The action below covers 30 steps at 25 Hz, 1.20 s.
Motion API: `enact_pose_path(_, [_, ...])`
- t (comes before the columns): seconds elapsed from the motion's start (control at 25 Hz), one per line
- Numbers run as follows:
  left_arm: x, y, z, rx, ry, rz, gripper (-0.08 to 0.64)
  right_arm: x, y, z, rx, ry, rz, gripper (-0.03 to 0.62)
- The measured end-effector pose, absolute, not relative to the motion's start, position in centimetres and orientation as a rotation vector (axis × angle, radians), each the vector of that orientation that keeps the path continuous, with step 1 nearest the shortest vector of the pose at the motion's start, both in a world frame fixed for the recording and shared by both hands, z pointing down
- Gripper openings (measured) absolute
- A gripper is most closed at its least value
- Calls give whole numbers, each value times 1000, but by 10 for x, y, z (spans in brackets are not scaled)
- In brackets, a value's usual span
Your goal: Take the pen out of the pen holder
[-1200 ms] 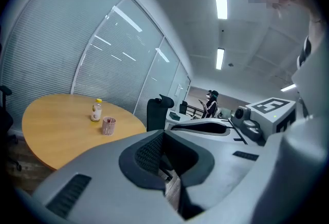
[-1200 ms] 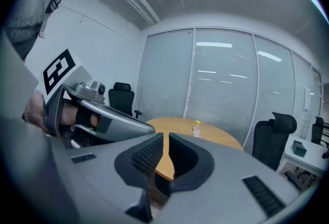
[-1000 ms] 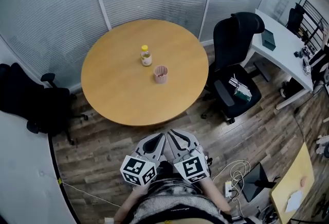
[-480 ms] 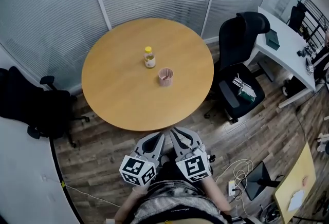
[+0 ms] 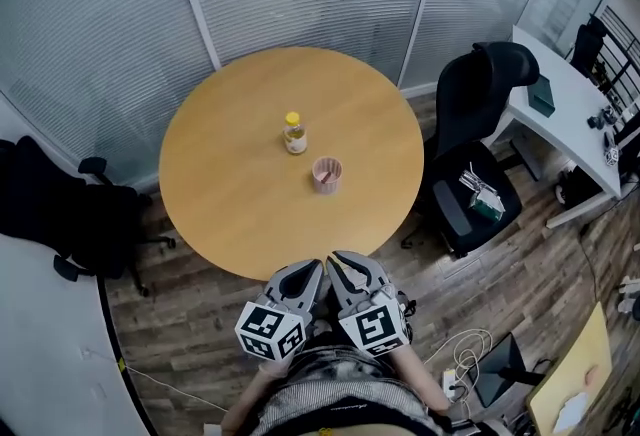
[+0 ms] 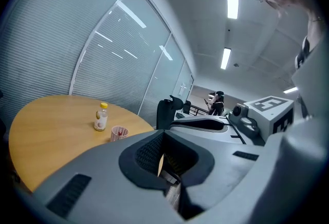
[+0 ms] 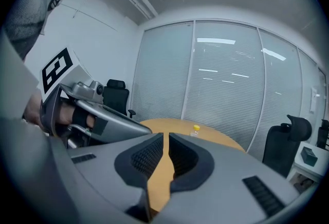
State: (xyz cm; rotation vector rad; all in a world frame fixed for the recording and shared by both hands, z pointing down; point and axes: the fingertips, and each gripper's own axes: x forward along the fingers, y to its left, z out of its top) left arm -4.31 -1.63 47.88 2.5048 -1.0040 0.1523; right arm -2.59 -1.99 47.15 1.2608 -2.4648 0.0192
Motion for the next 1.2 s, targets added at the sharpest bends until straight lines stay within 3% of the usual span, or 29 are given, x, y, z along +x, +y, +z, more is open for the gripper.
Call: enact_pose_path(1.2, [-32, -187, 491, 2321, -1286, 136, 5, 8, -204, 510, 980, -2503, 4, 46])
